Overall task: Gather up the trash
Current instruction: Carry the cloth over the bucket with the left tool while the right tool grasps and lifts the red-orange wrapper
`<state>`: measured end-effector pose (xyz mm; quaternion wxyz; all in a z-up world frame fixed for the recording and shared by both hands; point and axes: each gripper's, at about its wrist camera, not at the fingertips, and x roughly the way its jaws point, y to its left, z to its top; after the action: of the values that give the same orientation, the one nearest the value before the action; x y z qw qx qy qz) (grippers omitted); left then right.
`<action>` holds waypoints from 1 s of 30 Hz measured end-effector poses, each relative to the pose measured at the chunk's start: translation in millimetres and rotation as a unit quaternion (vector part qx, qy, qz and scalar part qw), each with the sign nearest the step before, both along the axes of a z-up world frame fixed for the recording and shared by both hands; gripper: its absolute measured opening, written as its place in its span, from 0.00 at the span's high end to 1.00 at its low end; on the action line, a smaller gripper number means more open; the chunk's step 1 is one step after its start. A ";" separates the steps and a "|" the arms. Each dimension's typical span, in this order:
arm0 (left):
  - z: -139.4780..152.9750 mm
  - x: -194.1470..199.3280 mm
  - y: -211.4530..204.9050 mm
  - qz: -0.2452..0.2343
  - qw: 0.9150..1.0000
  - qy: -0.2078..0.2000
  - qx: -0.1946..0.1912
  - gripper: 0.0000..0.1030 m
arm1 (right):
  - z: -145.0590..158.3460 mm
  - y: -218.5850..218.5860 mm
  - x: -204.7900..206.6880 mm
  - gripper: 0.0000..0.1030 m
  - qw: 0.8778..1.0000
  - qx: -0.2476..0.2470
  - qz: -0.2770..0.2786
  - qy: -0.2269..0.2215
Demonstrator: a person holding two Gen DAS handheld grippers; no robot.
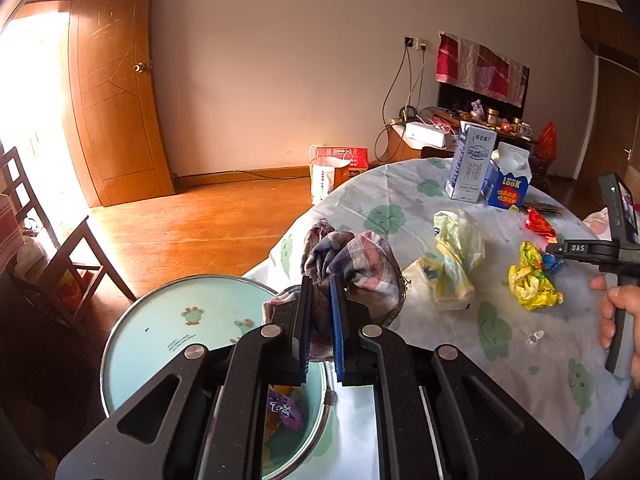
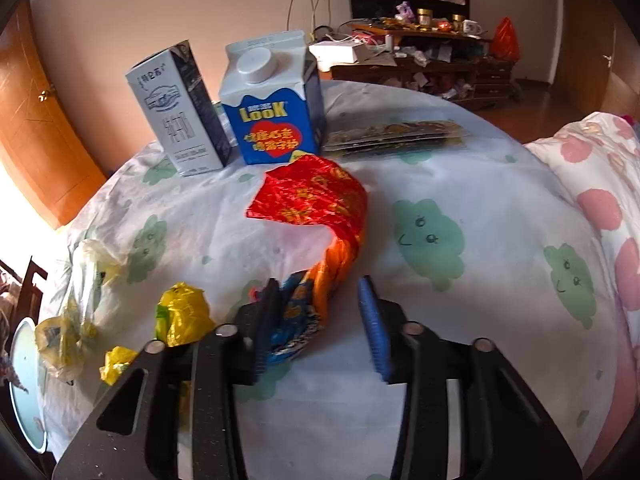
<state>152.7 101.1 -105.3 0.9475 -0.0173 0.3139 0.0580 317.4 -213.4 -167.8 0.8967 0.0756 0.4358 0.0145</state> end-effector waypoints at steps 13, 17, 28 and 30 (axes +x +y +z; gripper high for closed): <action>-10.0 -5.1 8.6 0.011 1.000 0.012 -0.004 0.92 | -12.2 4.5 0.8 0.45 0.999 0.027 -0.018 -0.001; -12.0 -6.1 10.7 0.013 1.000 0.015 -0.002 0.92 | -11.4 6.6 5.5 0.75 1.000 0.026 -0.004 0.002; -9.4 -21.4 29.1 0.042 0.999 0.015 0.017 0.92 | 42.6 41.9 -52.0 0.81 0.988 -0.028 0.056 -0.140; -10.4 -24.2 32.4 0.049 0.998 0.017 0.020 0.92 | 50.3 60.5 -58.8 0.80 0.984 -0.015 0.094 -0.153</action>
<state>128.5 133.5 -115.7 0.9381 -0.0129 0.3278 0.1108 258.7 -152.9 -117.6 0.9486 0.0180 0.2986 0.1035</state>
